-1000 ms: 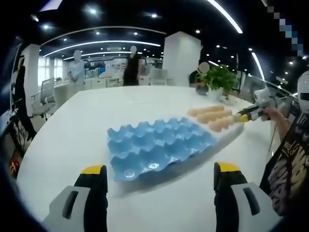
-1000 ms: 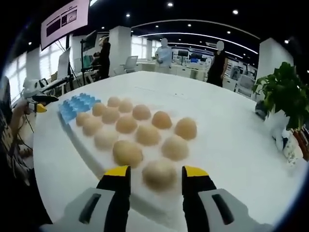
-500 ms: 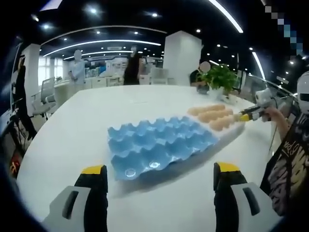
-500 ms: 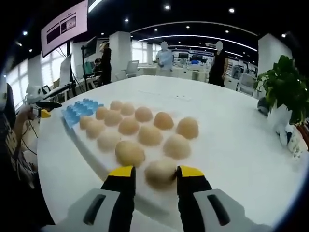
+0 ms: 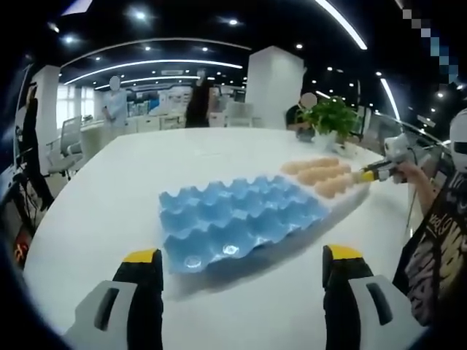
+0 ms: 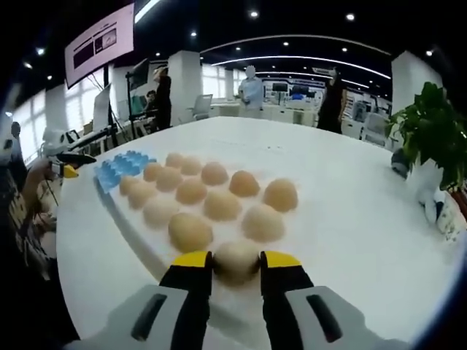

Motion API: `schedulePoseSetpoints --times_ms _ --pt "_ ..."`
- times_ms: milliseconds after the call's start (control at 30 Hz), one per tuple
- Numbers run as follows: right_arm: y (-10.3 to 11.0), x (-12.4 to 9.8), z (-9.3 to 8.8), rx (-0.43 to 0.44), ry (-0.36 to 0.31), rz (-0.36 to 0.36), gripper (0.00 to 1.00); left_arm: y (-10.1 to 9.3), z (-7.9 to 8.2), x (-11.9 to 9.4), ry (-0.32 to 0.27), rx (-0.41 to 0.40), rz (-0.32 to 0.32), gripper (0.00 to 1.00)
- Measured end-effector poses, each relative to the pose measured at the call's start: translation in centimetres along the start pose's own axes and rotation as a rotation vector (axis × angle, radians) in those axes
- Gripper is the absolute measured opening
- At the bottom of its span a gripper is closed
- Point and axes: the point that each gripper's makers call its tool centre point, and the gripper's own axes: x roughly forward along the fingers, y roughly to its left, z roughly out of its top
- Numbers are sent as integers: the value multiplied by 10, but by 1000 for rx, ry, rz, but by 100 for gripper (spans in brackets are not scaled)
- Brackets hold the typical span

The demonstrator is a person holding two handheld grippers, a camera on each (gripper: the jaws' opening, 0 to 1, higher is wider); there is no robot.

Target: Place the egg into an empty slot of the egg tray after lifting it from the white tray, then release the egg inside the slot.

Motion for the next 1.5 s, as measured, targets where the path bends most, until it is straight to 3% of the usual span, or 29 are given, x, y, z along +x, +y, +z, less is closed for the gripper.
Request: schedulePoseSetpoints --times_ms 533,1167,1500 --pt "1 3 2 1 -39 -10 28 -18 5 13 -15 9 -57 91" --pt "4 2 7 24 -46 -18 27 -15 0 5 -9 -1 -43 90" --pt "5 -1 21 20 -75 -25 27 -14 -1 4 -7 -4 -43 90"
